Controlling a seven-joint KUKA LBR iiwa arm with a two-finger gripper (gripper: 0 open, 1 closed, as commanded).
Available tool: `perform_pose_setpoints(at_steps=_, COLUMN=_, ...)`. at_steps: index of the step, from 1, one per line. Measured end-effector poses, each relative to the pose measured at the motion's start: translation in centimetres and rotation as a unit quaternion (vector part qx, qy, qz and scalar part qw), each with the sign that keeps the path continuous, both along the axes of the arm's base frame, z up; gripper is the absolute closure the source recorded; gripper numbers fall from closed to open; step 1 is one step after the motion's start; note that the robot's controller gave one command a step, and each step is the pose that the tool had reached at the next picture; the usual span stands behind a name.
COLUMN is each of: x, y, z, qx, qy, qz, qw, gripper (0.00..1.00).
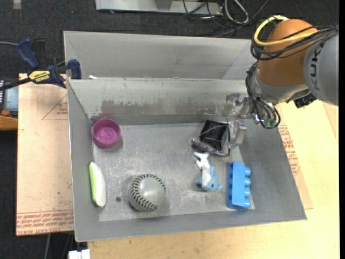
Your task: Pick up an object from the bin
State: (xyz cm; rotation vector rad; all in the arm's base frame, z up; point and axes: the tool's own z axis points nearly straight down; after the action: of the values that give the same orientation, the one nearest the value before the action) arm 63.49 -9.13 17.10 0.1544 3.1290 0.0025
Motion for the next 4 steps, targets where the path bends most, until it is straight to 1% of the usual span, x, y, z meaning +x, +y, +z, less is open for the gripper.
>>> perform_pose_setpoints(at_steps=1, x=1.7, y=-2.2, z=-2.5, qx=0.001, qy=0.0015, qz=-0.053, qw=0.9986, gripper=0.00)
perform_pose_setpoints(at_steps=2, x=0.0, y=-2.2, z=-2.6, qx=0.000, qy=-0.0009, qz=-0.026, qw=0.9997, gripper=0.00)
perform_pose_setpoints(at_steps=3, x=1.4, y=0.8, z=-7.1, qx=0.002, qy=0.0007, qz=-0.086, qw=0.9963, gripper=0.00)
perform_pose_setpoints(at_steps=4, x=-3.3, y=-1.1, z=-6.7, qx=0.000, qy=-0.0033, qz=-0.048, qw=0.9988, gripper=1.00)
